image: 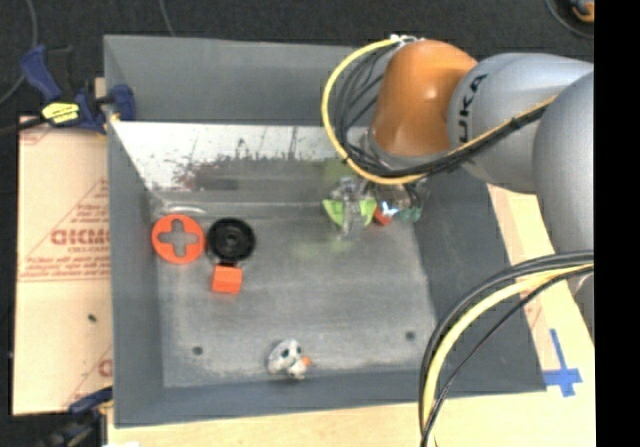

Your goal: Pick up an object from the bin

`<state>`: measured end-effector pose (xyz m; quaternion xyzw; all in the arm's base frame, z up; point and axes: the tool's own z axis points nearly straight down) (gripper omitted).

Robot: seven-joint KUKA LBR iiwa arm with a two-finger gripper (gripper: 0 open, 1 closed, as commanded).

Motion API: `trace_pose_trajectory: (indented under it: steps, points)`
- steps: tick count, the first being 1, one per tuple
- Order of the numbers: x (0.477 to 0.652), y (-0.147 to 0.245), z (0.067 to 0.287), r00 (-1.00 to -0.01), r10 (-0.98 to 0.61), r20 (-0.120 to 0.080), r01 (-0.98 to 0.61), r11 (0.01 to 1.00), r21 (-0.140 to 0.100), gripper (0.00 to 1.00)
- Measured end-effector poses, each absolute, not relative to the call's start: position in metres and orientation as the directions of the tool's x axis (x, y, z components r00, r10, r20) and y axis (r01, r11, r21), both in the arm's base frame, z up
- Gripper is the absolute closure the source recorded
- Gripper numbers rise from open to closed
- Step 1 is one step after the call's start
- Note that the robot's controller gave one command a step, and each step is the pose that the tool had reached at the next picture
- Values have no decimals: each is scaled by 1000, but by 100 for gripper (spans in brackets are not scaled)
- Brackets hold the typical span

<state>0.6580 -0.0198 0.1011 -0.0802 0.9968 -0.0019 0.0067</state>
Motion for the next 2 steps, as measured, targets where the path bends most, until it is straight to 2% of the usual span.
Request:
trace_pose_trajectory:
  steps: [1,2]
  points:
    - [661,-21,129,-987,-157,-27,-157,988,-8,100]
    - [661,-21,190,-987,-156,-24,-156,988,-8,100]
